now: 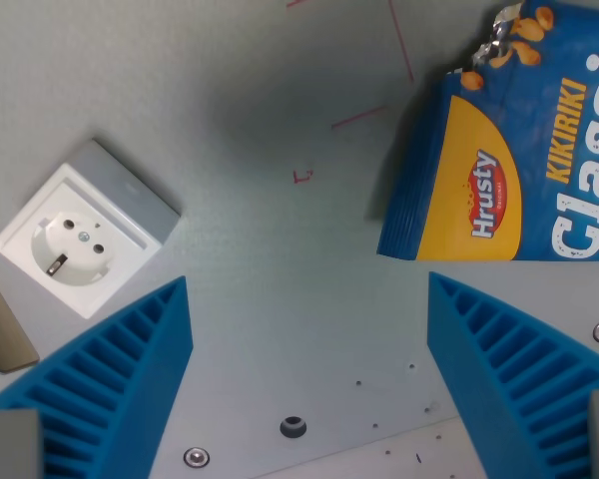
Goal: Move in base negative y
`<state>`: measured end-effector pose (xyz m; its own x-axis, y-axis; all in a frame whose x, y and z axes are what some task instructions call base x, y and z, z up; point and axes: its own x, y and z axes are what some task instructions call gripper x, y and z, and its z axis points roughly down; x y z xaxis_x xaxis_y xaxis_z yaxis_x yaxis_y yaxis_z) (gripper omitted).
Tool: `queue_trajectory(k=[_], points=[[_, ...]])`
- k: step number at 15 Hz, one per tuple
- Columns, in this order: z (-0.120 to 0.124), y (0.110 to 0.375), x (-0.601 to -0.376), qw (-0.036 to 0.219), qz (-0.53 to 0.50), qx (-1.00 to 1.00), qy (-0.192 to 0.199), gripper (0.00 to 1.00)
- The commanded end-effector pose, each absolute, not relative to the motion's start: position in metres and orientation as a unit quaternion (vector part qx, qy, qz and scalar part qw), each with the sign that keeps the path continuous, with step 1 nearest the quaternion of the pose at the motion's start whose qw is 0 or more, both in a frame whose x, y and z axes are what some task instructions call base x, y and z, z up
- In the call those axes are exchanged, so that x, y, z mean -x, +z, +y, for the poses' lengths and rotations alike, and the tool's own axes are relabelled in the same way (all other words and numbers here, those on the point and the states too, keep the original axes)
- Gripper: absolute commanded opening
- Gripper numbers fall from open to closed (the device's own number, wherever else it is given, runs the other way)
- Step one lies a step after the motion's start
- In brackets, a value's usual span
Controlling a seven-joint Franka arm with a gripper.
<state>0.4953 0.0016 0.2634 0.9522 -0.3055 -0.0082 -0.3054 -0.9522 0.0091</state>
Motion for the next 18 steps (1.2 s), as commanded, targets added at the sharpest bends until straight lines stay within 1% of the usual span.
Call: queue_trajectory(k=[1, 18], points=[[-0.004, 0.265, -0.497, 0.004, -0.155, -0.988, -0.003, 1.0], [-0.101, 0.264, -0.522, 0.004, -0.155, -0.988, -0.003, 1.0]])
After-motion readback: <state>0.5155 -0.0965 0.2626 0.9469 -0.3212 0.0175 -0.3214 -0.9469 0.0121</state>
